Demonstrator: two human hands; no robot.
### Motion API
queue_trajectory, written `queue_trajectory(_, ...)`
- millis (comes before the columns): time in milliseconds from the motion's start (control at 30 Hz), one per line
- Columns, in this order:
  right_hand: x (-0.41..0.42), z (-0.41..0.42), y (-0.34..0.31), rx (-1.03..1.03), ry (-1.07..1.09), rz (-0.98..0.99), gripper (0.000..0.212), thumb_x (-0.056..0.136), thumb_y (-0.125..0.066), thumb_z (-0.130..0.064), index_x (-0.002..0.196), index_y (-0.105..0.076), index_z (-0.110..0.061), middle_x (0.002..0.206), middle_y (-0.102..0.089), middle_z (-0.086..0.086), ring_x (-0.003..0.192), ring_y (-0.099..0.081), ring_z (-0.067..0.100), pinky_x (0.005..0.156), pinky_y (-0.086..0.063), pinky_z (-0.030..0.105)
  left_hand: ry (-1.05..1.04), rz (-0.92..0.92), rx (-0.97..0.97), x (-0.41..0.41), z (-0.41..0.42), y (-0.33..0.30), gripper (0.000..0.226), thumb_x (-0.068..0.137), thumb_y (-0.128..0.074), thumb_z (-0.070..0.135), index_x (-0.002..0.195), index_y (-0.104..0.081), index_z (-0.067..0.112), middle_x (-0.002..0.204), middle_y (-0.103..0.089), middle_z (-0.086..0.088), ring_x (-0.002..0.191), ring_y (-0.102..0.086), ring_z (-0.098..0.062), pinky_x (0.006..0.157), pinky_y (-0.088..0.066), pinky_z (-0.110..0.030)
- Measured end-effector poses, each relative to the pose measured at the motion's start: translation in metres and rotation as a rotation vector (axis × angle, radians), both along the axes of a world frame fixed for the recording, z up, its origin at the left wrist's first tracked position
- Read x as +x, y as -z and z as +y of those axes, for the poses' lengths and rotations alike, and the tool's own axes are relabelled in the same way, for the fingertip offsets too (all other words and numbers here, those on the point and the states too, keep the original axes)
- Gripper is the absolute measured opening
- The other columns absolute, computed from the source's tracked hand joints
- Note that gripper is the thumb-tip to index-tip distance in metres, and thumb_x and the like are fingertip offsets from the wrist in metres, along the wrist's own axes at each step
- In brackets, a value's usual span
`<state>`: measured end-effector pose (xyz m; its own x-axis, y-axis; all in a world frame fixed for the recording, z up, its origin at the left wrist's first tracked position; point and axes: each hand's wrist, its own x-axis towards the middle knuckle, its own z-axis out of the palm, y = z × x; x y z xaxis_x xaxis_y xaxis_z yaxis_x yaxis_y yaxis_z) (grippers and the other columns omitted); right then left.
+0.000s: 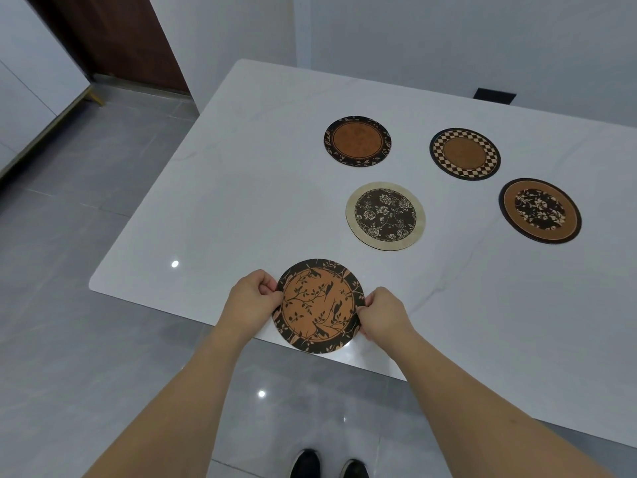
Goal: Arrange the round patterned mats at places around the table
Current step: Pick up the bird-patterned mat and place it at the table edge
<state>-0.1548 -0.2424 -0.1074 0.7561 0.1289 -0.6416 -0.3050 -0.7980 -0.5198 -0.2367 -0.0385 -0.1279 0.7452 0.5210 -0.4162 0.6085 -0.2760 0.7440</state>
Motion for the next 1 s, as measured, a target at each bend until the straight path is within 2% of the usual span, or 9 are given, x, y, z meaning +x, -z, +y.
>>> queue_trajectory(167,0.002,0.001,0.001,-0.055,-0.042,0.0,0.016,0.092,-0.048,-0.013,0.101,-0.055,-0.002,0.087,-0.061,0.015,0.071,-0.058,0.025,0.05,-0.04,0.023,0.017,0.02,0.048,0.001,-0.004,0.002,0.012,0.084,-0.064,0.011,0.082,-0.056,0.019,0.068,-0.055,0.002,0.061,-0.053,-0.012,0.057,-0.042,-0.023)
queue_trajectory(233,0.002,0.001,0.001,-0.087,-0.064,-0.016,0.011,0.092,-0.05,-0.015,0.093,-0.054,-0.004,0.083,-0.058,0.012,0.069,-0.056,0.025,0.048,-0.036,0.022,0.034,0.029,0.121,0.0,-0.01,0.002,0.014,0.087,-0.061,0.011,0.093,-0.05,0.018,0.073,-0.056,0.0,0.069,-0.057,-0.019,0.063,-0.048,-0.031)
queue_trajectory(300,0.002,-0.002,-0.001,-0.13,-0.075,-0.06,0.015,0.092,-0.055,-0.02,0.091,-0.048,-0.007,0.079,-0.055,0.008,0.068,-0.053,0.023,0.046,-0.033,0.023,0.042,0.044,0.271,0.001,-0.021,0.002,0.026,0.089,-0.058,0.009,0.109,-0.045,0.017,0.087,-0.059,-0.006,0.082,-0.058,-0.027,0.074,-0.051,-0.041)
queue_trajectory(400,-0.001,-0.014,-0.006,-0.143,-0.018,-0.101,0.035,0.087,-0.065,-0.035,0.097,-0.04,-0.013,0.074,-0.047,-0.002,0.062,-0.047,0.013,0.046,-0.03,0.024,0.033,0.054,0.467,0.001,-0.042,0.003,0.05,0.084,-0.057,0.001,0.13,-0.043,0.016,0.114,-0.051,-0.013,0.1,-0.051,-0.033,0.084,-0.044,-0.044)
queue_trajectory(500,0.0,-0.022,-0.005,-0.079,0.025,-0.079,0.047,0.084,-0.069,-0.04,0.106,-0.037,-0.012,0.074,-0.042,-0.005,0.061,-0.042,0.008,0.046,-0.029,0.023,0.057,0.075,0.525,0.002,-0.05,0.003,0.07,0.077,-0.055,-0.005,0.142,-0.039,0.018,0.122,-0.046,-0.018,0.105,-0.047,-0.038,0.085,-0.044,-0.048)
queue_trajectory(600,0.001,-0.022,-0.006,-0.065,0.017,-0.087,0.051,0.083,-0.069,-0.04,0.111,-0.039,-0.011,0.078,-0.045,-0.004,0.062,-0.043,0.008,0.046,-0.028,0.022,0.099,0.121,0.555,0.004,-0.053,0.001,0.078,0.074,-0.053,-0.005,0.145,-0.034,0.02,0.127,-0.041,-0.018,0.108,-0.043,-0.038,0.087,-0.044,-0.047)
queue_trajectory(733,-0.004,-0.027,-0.011,-0.018,-0.021,-0.099,0.049,0.086,-0.066,-0.038,0.115,-0.04,-0.009,0.092,-0.05,0.002,0.074,-0.05,0.016,0.049,-0.031,0.021,0.187,0.144,0.631,0.007,-0.056,-0.009,0.07,0.076,-0.05,-0.004,0.142,-0.035,0.016,0.13,-0.039,-0.018,0.108,-0.042,-0.035,0.083,-0.045,-0.041)
queue_trajectory(867,-0.001,-0.039,-0.023,0.052,-0.047,-0.111,0.041,0.092,-0.056,-0.035,0.119,-0.04,-0.009,0.096,-0.048,0.002,0.081,-0.048,0.018,0.065,-0.038,0.026,0.186,0.082,0.708,0.019,-0.061,-0.029,0.06,0.08,-0.048,-0.008,0.138,-0.041,0.005,0.132,-0.043,-0.021,0.11,-0.046,-0.038,0.086,-0.044,-0.043)
queue_trajectory(1000,0.017,-0.06,-0.038,0.097,0.023,-0.116,0.035,0.093,-0.048,-0.02,0.124,-0.042,-0.005,0.111,-0.055,0.009,0.084,-0.048,0.018,0.059,-0.038,0.025,0.167,-0.013,0.671,0.041,-0.075,-0.055,0.044,0.091,-0.044,-0.003,0.135,-0.045,0.001,0.127,-0.049,-0.021,0.11,-0.048,-0.036,0.086,-0.043,-0.041)
